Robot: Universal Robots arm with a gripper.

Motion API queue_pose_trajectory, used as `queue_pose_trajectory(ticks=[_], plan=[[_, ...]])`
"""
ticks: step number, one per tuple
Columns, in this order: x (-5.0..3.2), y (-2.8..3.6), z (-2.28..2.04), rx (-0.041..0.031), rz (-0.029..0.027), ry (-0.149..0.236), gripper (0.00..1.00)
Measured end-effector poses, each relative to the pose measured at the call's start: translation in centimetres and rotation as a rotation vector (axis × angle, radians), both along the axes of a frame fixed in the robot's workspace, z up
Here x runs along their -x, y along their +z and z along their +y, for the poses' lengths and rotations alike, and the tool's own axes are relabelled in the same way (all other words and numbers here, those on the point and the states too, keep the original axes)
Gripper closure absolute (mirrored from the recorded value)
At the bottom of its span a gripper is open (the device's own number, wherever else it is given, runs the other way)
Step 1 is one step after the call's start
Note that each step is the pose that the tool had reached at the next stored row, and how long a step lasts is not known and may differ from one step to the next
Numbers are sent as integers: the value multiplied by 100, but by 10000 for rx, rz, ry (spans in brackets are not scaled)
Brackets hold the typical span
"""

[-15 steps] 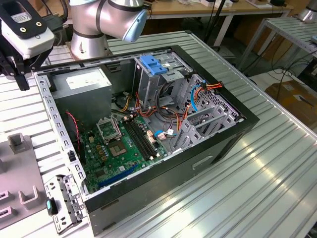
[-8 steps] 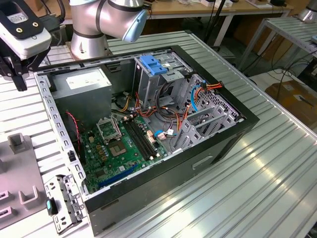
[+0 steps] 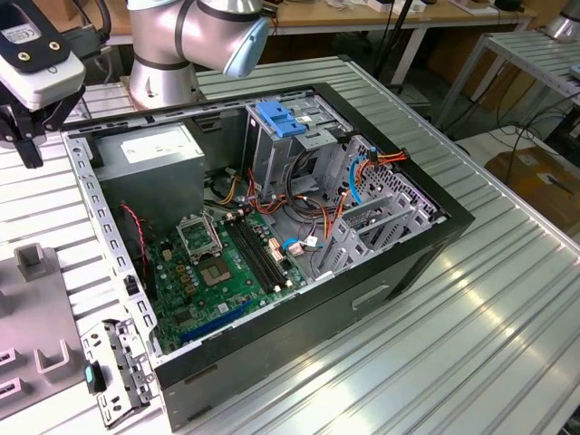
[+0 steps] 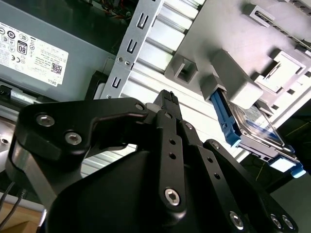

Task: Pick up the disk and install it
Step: 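Reach for the disk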

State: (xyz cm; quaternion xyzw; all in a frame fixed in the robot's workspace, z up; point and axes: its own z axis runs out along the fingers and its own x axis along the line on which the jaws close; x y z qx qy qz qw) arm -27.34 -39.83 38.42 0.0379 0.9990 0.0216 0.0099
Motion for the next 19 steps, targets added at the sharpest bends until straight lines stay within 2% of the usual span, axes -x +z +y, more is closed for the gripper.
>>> queue_pose_trajectory(ticks=[19], plan=[[152, -5, 0, 0, 10, 0, 89]])
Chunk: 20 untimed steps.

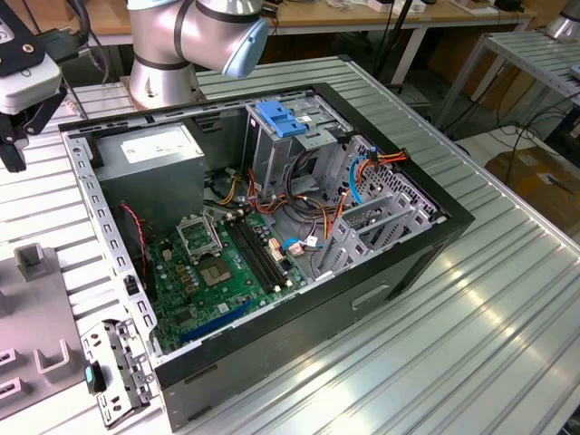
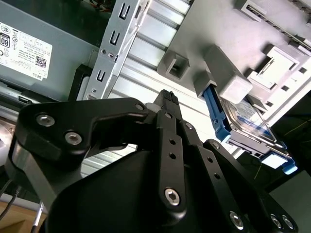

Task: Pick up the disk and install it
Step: 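Reach for the disk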

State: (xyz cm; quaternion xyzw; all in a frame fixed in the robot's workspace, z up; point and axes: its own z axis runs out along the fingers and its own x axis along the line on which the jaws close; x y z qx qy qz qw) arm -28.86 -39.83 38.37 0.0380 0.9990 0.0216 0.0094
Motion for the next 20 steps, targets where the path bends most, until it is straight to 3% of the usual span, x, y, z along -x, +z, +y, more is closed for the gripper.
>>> queue_pose_trajectory(ticks=[20], plan=[[184, -4, 4, 0, 1, 1, 89]])
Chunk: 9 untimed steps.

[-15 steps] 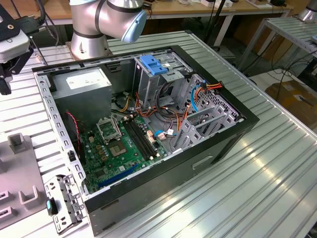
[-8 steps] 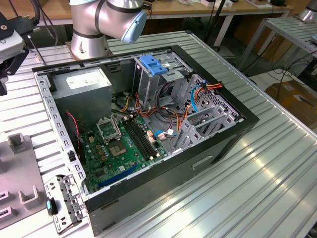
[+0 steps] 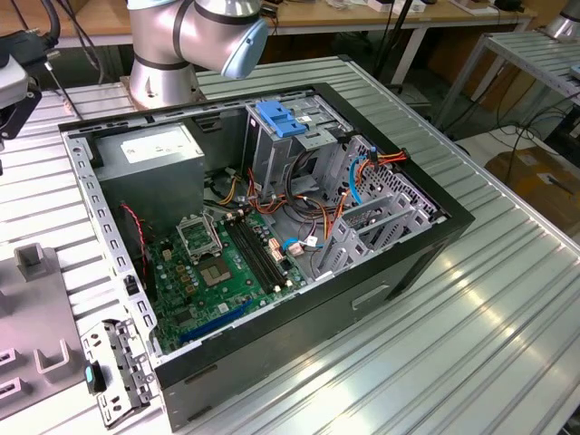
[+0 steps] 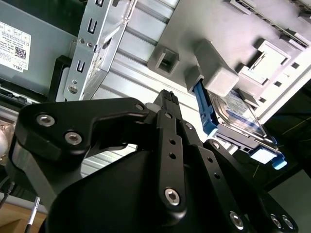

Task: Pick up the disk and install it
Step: 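Reach for the disk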

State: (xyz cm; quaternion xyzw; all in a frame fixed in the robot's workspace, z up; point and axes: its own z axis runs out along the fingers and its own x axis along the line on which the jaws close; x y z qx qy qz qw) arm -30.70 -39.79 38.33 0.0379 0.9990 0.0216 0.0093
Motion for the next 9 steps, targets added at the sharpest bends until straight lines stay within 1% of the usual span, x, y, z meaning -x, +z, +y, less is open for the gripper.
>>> queue_pose_trajectory(ticks=[9], plan=[[4, 0, 0, 0, 0, -1, 89]])
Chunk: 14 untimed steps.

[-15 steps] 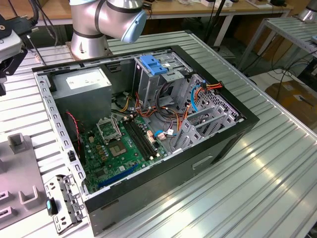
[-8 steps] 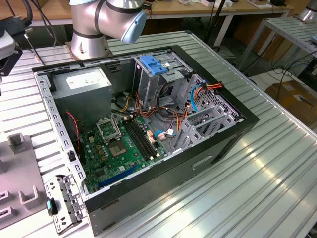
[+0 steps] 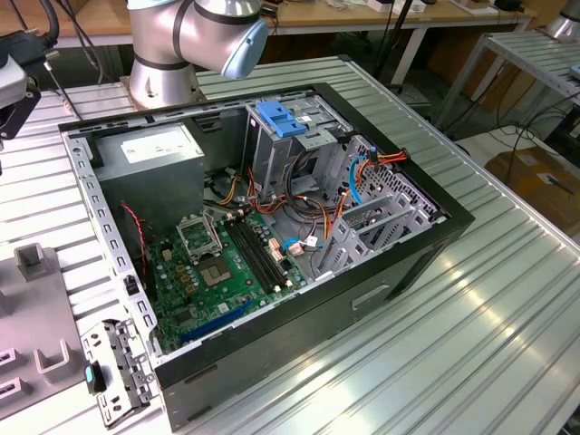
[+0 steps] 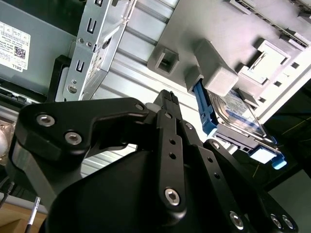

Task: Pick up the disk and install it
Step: 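Reach for the disk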

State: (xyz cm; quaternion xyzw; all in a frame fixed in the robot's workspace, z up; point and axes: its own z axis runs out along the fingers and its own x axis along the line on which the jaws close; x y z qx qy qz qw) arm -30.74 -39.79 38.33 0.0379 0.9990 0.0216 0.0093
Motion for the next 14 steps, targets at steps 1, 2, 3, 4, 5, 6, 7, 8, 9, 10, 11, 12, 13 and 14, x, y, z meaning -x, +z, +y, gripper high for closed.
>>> queue_pose_trajectory(ticks=[1, 2, 3, 4, 5, 6, 7, 8, 9, 10, 11, 12, 13, 14], plan=[[4, 0, 0, 1, 1, -1, 89], [12, 0, 0, 0, 0, -2, 89], [32, 0, 0, -1, 0, -1, 89], [54, 0, 0, 0, 0, 0, 89], [67, 0, 1, 0, 0, -1, 89], [82, 0, 1, -1, -1, 0, 89], [105, 0, 2, 0, 1, -1, 89], [127, 1, 3, 1, 1, 0, 89], [140, 0, 4, 0, 0, 0, 89], [151, 0, 5, 0, 0, 0, 89], [163, 0, 6, 0, 0, 0, 89], [174, 0, 8, 0, 0, 0, 89], [186, 0, 10, 0, 1, 0, 89], [199, 0, 12, 0, 0, 0, 89]])
